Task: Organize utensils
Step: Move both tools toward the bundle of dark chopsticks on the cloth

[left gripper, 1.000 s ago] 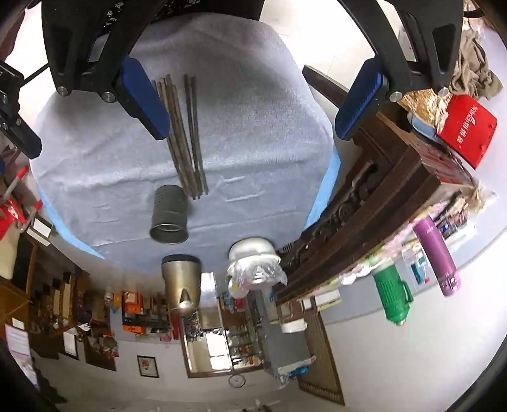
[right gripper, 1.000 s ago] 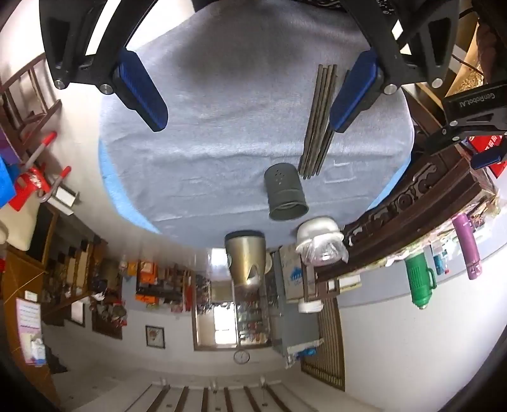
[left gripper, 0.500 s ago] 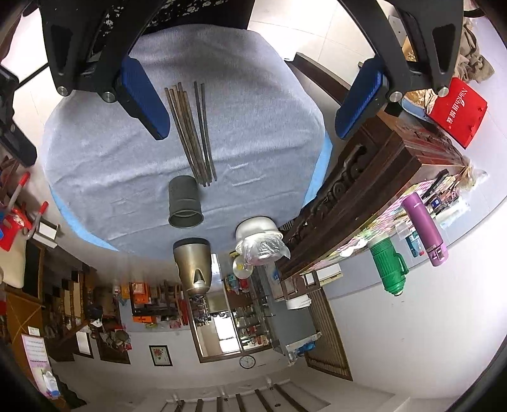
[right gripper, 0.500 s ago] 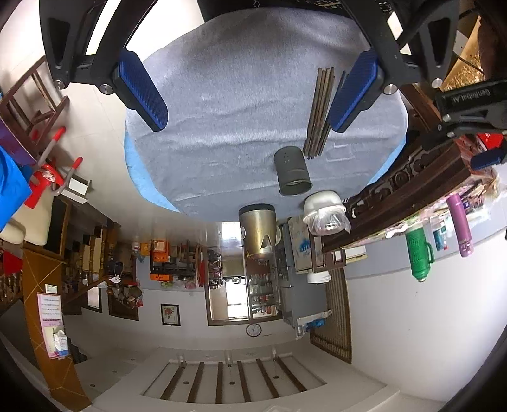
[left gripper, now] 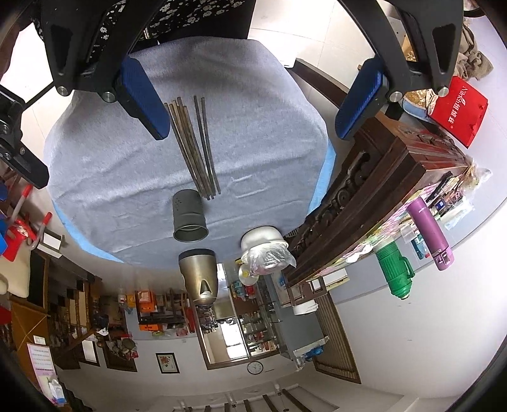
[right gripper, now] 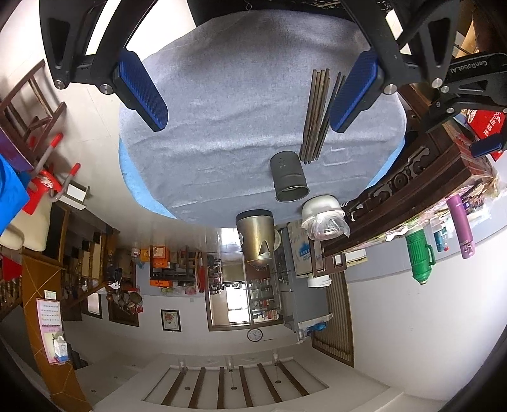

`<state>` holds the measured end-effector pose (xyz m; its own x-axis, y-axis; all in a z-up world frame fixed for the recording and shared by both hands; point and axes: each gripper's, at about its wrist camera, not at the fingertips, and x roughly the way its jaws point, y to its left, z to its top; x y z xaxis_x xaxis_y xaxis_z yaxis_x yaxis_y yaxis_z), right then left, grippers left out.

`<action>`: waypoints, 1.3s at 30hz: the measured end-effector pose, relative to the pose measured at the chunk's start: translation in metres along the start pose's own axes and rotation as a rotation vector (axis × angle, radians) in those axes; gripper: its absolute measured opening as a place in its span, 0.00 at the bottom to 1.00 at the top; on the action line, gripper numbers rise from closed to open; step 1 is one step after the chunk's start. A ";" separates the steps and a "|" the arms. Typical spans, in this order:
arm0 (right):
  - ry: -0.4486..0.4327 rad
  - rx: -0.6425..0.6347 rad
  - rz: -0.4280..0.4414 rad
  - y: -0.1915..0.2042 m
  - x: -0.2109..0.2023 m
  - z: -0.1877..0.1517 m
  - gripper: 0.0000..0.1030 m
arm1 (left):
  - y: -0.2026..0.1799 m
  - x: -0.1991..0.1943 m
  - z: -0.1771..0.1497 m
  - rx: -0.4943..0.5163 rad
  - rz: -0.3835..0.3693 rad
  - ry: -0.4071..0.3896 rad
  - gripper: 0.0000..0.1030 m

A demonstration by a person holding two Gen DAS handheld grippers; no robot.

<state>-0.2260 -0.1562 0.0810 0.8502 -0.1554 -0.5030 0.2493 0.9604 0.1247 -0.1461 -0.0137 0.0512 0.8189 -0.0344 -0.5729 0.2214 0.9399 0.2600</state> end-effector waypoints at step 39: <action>0.034 -0.034 -0.006 0.014 0.011 -0.003 1.00 | 0.008 0.005 -0.005 -0.009 -0.023 0.016 1.00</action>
<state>-0.2145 -0.1436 0.0743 0.8325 -0.1539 -0.5321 0.2379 0.9669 0.0925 -0.1430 -0.0042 0.0467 0.8050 -0.0501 -0.5911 0.2349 0.9419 0.2401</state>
